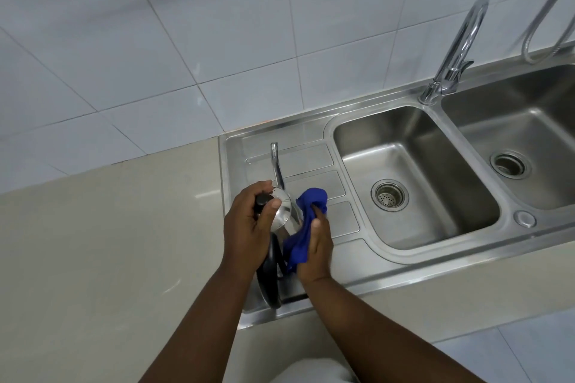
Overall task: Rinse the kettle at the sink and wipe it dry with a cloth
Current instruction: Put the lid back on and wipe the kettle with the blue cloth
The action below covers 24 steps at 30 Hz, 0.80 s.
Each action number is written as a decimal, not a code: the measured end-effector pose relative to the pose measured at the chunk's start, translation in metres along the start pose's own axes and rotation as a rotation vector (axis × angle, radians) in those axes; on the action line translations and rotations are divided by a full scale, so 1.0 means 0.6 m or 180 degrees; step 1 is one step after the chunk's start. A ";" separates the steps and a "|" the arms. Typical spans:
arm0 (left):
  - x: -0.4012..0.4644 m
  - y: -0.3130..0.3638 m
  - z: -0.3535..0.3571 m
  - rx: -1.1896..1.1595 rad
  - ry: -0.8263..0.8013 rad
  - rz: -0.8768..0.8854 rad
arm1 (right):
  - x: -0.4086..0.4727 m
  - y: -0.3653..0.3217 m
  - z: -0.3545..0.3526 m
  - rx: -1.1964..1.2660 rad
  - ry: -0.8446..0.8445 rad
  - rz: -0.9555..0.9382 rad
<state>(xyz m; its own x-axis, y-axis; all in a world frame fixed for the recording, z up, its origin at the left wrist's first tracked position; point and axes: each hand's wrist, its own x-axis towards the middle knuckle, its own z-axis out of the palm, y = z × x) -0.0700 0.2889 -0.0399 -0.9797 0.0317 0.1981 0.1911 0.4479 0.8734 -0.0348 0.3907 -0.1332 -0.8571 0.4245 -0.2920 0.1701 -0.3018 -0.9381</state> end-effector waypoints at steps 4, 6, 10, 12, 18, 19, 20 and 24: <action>0.005 0.001 -0.008 -0.0029 -0.0156 0.0196 | -0.002 -0.049 0.032 -0.0853 -0.0054 -0.0883; 0.009 0.001 -0.014 -0.0103 -0.0417 0.0263 | -0.003 -0.072 0.041 -0.1309 -0.0183 -0.1650; 0.018 0.001 -0.019 -0.0268 -0.0715 0.0324 | 0.010 -0.059 0.010 -0.1460 -0.0446 -0.1728; 0.022 0.004 -0.020 -0.0215 -0.0782 0.0266 | 0.015 -0.042 -0.018 -0.0976 -0.0426 -0.0895; -0.001 0.019 0.003 0.1265 -0.0578 -0.0265 | -0.006 -0.061 -0.011 -0.0381 -0.0302 0.0076; -0.008 0.023 0.008 0.1221 -0.0474 -0.0439 | -0.017 -0.069 -0.003 -0.0643 -0.0348 -0.0193; -0.013 0.023 0.013 0.1077 -0.0391 -0.0538 | -0.029 -0.079 0.004 -0.0833 -0.0447 -0.0495; -0.012 0.029 0.007 0.0467 -0.0457 -0.0050 | -0.026 -0.117 0.011 -0.1195 -0.1013 -0.1596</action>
<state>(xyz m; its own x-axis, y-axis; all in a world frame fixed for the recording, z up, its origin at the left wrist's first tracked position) -0.0597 0.2999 -0.0281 -0.9831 0.1461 0.1102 0.1750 0.5744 0.7997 -0.0365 0.3997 -0.0616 -0.9670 0.1475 0.2077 -0.1757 0.2044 -0.9630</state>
